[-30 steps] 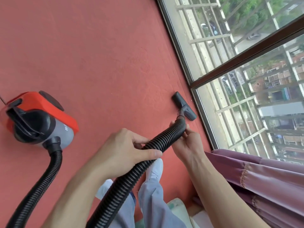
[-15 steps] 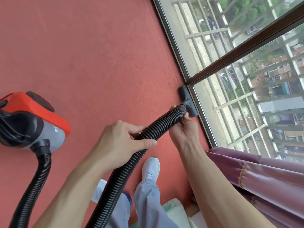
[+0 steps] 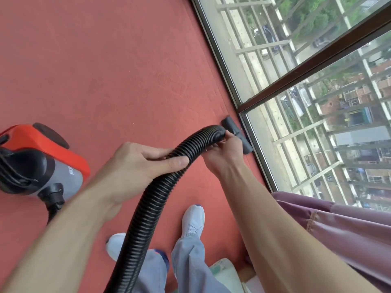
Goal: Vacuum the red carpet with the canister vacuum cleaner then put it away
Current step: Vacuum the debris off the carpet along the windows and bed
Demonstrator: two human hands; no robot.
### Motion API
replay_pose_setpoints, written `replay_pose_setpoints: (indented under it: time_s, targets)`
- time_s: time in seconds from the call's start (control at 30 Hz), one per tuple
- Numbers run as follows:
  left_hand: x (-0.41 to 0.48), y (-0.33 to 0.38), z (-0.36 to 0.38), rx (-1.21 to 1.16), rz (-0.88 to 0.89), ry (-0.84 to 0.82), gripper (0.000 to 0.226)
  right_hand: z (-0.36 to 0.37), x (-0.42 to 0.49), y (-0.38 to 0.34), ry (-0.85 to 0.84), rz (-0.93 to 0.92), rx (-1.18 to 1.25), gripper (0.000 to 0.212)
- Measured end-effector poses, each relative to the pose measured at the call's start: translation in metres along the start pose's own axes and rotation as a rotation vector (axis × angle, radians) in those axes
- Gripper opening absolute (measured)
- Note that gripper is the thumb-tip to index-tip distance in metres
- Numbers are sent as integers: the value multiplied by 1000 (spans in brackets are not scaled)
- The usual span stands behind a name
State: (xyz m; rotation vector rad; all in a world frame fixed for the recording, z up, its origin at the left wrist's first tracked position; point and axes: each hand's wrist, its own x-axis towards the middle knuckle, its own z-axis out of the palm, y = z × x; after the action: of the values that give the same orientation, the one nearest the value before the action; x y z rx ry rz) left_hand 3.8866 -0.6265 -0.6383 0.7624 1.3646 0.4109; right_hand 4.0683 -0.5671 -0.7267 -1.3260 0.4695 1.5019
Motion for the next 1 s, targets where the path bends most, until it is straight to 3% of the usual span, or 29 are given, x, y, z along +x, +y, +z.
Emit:
replay_pose_setpoints:
  time_s: [0.13,0.23,0.33,0.5,0.73,1.0]
  targets:
    - [-13,3,-33,-176,-16,2,46,7,-29,15,-21,37,60,28]
    - [-19,2,-50,-152,-1,22,64,12,-43,20,-22,72,77,30]
    - [-24,7,-49,-69,-41,-81,35,9,-49,13,-11,130,-19,24]
    - [-28,2,-32,97,-97,-235,26,0,-45,-5,153,198,-316,34]
    - [-25,11,-30,62,-57,-263,30,-1,-47,-14,147,111,-85,10]
    - [15,9,-32,107,-90,-269,28,-2,5,-1,189,-36,-13,10]
